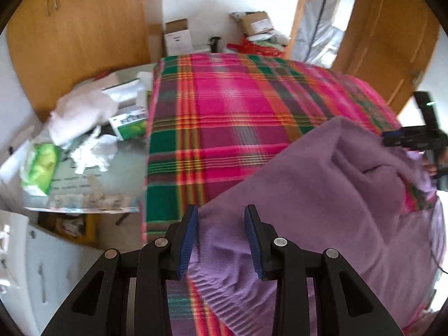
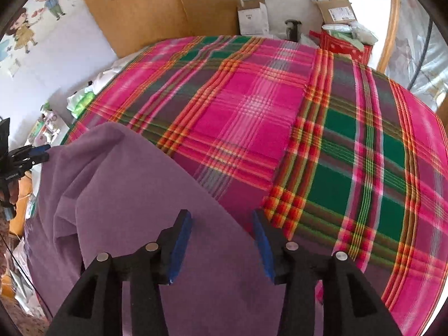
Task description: Fold clothes
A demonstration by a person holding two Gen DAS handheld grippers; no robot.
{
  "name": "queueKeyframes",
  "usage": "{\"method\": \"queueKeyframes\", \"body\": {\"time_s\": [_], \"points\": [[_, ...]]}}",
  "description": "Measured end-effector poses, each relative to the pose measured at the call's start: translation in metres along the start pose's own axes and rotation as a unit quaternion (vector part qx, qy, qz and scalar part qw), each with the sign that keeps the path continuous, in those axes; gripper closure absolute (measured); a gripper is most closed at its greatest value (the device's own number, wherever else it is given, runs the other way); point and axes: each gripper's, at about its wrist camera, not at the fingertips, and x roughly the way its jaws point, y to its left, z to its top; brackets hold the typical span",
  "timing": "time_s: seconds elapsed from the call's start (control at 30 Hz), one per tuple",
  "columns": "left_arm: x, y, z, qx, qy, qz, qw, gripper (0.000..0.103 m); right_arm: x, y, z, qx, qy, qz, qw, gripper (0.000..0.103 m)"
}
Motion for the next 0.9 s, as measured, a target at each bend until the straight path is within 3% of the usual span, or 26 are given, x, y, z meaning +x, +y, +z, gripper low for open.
{"method": "queueKeyframes", "body": {"time_s": [0.07,0.27,0.43,0.5,0.57,0.7,0.9], "points": [[-0.001,-0.002,-0.002,0.008,0.005,-0.029,0.9995,0.067,0.0,0.001,-0.001,-0.012,-0.003,-0.003,1.0,0.056],[0.004,0.0,-0.001,0.022,0.012,-0.007,0.9997,0.067,0.004,0.017,-0.005,-0.053,0.007,-0.038,0.998,0.056],[0.009,-0.006,-0.003,0.032,0.018,-0.004,0.9993,0.067,0.004,0.017,-0.007,-0.048,0.011,-0.031,0.998,0.09],[0.013,-0.006,-0.002,0.039,0.027,0.005,0.9989,0.067,0.002,0.018,-0.009,-0.048,0.012,-0.034,0.998,0.099],[0.011,-0.007,-0.001,0.04,0.025,0.012,0.9988,0.067,-0.001,0.019,-0.011,-0.05,0.009,-0.04,0.998,0.1],[0.001,0.001,-0.003,0.019,0.007,0.016,0.9997,0.067,-0.016,0.02,-0.012,-0.041,-0.024,-0.06,0.997,0.101],[-0.013,0.027,-0.009,-0.073,-0.016,-0.006,0.9972,0.067,-0.035,0.011,-0.004,-0.012,-0.061,-0.103,0.993,0.101]]}}
